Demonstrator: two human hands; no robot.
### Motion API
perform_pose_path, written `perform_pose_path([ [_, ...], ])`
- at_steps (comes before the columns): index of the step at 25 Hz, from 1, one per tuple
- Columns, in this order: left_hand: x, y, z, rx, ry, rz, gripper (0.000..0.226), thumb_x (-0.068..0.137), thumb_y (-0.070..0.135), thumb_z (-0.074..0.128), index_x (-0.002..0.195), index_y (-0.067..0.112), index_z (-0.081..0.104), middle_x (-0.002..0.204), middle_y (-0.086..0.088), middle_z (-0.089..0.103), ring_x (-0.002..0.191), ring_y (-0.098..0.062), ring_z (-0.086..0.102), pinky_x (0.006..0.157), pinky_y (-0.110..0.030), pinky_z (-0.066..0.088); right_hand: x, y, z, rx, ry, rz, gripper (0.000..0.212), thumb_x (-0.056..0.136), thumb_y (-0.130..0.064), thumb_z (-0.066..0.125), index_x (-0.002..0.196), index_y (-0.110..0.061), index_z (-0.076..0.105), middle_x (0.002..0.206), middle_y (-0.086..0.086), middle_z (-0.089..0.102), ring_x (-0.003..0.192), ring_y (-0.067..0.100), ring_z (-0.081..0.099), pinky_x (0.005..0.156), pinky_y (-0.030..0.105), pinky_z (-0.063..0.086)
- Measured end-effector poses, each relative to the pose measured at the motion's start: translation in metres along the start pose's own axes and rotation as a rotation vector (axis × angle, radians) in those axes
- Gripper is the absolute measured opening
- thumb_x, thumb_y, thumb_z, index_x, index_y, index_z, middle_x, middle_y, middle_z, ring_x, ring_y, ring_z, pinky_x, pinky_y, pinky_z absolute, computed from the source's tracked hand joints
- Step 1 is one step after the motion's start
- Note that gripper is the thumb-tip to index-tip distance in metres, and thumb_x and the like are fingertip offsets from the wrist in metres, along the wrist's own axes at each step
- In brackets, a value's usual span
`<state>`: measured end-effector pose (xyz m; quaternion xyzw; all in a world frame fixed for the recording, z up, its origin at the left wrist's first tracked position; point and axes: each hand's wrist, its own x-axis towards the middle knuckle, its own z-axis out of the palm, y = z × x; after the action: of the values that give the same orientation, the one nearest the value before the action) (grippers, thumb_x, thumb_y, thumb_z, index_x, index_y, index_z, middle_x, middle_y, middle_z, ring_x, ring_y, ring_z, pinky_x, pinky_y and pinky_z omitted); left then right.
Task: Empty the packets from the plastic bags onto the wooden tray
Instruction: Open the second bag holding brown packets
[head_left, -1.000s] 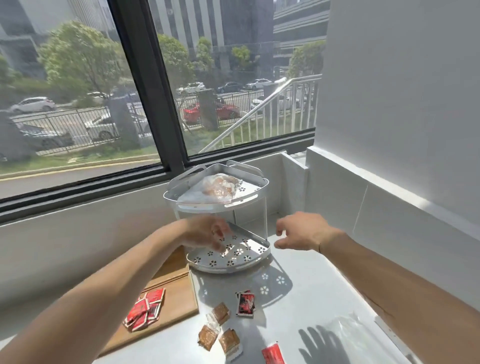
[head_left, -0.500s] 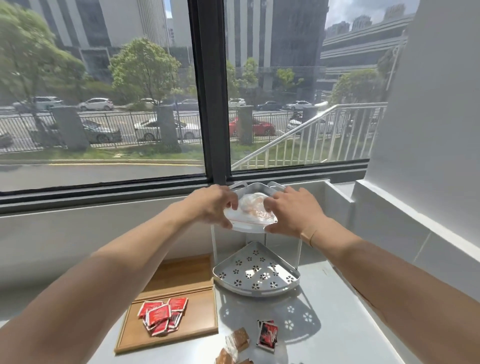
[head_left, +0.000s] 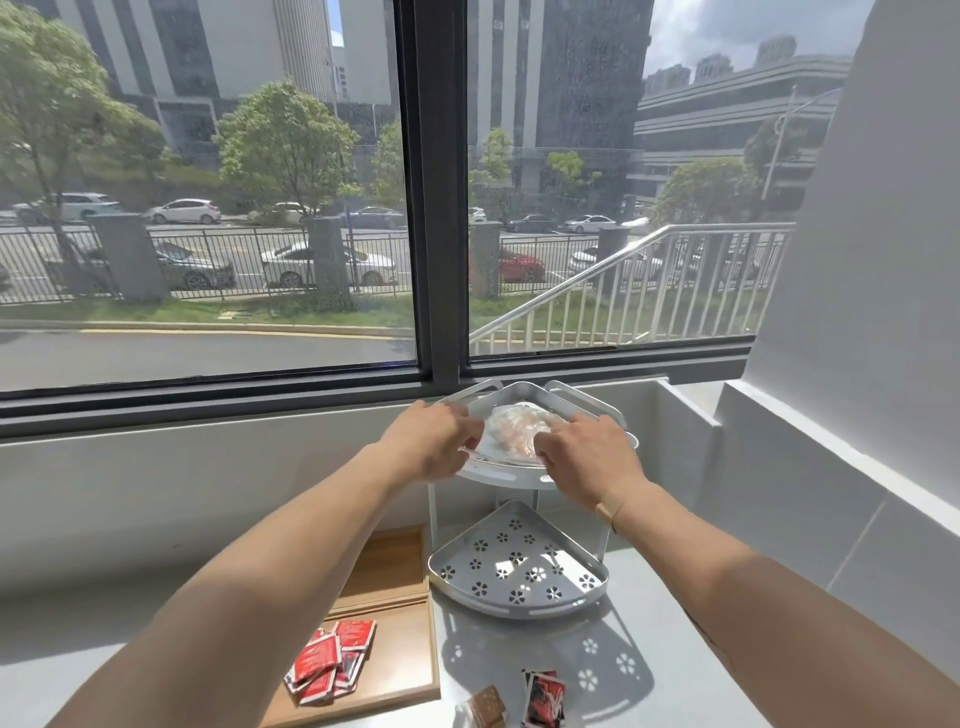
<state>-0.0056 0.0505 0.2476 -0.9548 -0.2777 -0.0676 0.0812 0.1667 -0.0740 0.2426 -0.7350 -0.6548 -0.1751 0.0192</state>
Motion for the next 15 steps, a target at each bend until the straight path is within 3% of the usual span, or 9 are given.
perform_pose_path([
  [4, -0.005, -0.005, -0.008, 0.004, 0.070, 0.003, 0.014, 0.097, 0.018, 0.043, 0.096, 0.020, 0.057, 0.101, -0.001, 0.065, 0.093, -0.026, 0.060, 0.074, -0.033, 0.033, 0.006, 0.003, -0.010, 0.046, 0.079, 0.063, 0.018, 0.091, -0.017, 0.048, 0.090, -0.020, 0.066, 0.089, 0.006, 0.069, 0.092, 0.031, 0.060, 0.065, 0.031, 0.035],
  [9, -0.012, -0.024, -0.038, 0.030, 0.179, -0.021, 0.015, 0.098, 0.017, 0.041, 0.099, 0.019, 0.056, 0.102, -0.003, 0.064, 0.097, -0.027, 0.058, 0.076, -0.035, 0.035, 0.020, -0.005, -0.034, 0.198, 0.214, 0.187, 0.018, 0.093, -0.027, 0.055, 0.085, -0.027, 0.071, 0.080, 0.009, 0.065, 0.078, 0.033, 0.060, 0.060, 0.031, 0.038],
  [12, -0.021, -0.042, -0.060, -0.012, 0.239, -0.039, 0.013, 0.098, 0.015, 0.041, 0.096, 0.020, 0.052, 0.101, -0.003, 0.061, 0.094, -0.027, 0.057, 0.073, -0.033, 0.031, 0.028, -0.017, -0.054, 0.255, 0.327, 0.231, 0.016, 0.092, -0.024, 0.061, 0.081, -0.026, 0.074, 0.067, 0.003, 0.056, 0.067, 0.029, 0.057, 0.058, 0.029, 0.040],
  [15, -0.034, -0.059, -0.080, -0.022, 0.310, -0.059, 0.012, 0.099, 0.013, 0.042, 0.098, 0.019, 0.052, 0.102, -0.004, 0.060, 0.092, -0.026, 0.056, 0.074, -0.033, 0.031, 0.034, -0.035, -0.075, 0.227, 0.425, 0.170, 0.016, 0.093, -0.021, 0.062, 0.088, -0.021, 0.077, 0.072, 0.003, 0.070, 0.076, 0.028, 0.060, 0.062, 0.033, 0.051],
])
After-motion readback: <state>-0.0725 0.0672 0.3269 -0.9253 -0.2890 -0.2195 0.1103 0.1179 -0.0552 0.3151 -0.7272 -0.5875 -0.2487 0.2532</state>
